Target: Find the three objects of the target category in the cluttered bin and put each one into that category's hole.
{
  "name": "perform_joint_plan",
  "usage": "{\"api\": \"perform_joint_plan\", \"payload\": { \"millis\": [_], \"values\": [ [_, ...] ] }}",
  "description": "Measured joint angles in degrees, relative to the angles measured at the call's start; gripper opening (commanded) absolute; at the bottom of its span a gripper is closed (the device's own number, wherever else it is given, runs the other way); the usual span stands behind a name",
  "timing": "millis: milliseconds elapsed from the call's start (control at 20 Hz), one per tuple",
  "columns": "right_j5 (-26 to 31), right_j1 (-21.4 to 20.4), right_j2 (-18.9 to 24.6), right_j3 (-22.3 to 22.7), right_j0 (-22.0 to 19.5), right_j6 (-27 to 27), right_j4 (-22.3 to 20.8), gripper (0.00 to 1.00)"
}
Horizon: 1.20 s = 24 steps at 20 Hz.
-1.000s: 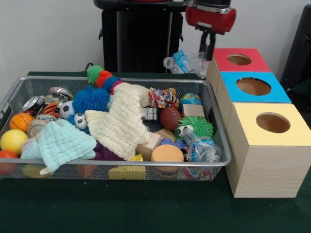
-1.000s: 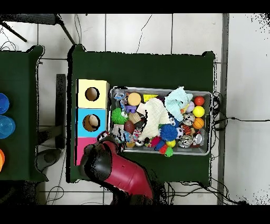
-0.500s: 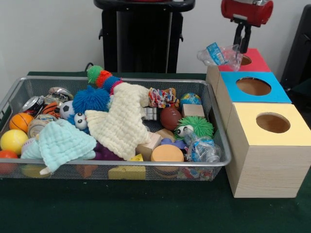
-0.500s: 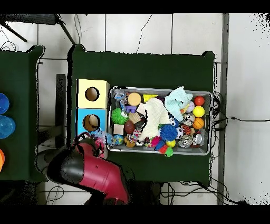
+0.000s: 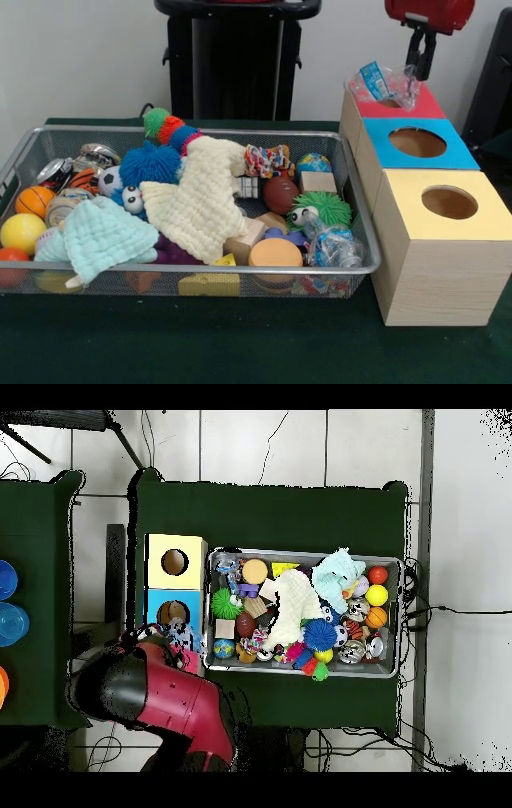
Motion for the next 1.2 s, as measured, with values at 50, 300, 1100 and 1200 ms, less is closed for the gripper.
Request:
{"api": "perform_joint_plan", "payload": {
  "millis": [50,300,1100,1200],
  "values": [
    [0.0,0.1,0.0,-0.1,0.0,0.2,0.5,0.0],
    [-0.5,0.4,0.7,-0.2,-0.2,0.7,2.8,0.0],
    [-5.8,1.2,11.5,-0.3,-7.2,0.8,12.4,0.0],
    [-5.8,1.3,11.9,-0.3,-6.7,1.0,13.3,0.0]
  ]
}}
